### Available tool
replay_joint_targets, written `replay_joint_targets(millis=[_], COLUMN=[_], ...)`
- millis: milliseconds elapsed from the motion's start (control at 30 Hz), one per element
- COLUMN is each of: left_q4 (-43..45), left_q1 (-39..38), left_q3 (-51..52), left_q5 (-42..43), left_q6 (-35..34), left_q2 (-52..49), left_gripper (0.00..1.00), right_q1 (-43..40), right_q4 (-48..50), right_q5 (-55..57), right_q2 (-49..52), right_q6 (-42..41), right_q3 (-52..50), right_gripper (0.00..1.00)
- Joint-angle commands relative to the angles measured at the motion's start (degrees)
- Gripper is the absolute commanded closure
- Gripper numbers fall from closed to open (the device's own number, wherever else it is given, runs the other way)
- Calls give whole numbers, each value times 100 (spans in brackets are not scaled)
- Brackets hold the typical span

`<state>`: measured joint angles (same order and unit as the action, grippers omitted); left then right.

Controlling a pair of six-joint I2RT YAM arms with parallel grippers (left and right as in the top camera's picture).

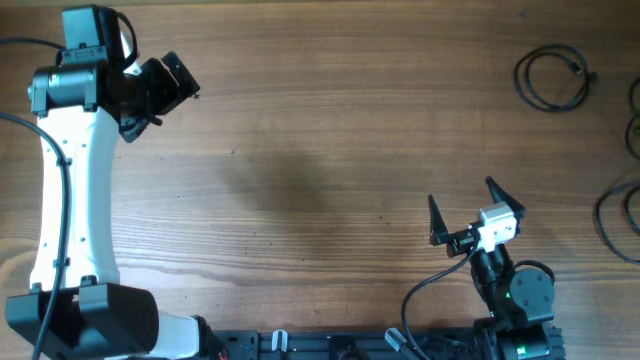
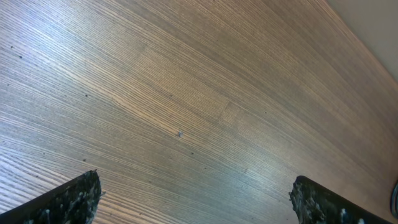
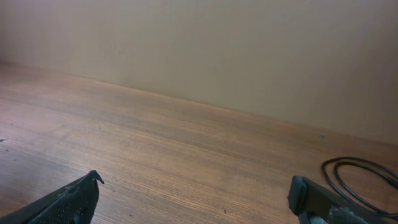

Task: Untangle cables

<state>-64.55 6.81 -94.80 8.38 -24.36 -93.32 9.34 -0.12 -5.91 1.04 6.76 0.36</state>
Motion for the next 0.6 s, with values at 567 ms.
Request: replay_joint_targets(millis=[567], left_q4=[-2], left_q1=[-623], left_q3=[-2], left_q5=[-13], left_q6=[-52], left_q2=[1952], left_gripper=[0], right_q1=[24], right_q4=[26], right_q5=[96], right_q2=[-83], right_q6=[66], right_q3=[-7], right_gripper=[0])
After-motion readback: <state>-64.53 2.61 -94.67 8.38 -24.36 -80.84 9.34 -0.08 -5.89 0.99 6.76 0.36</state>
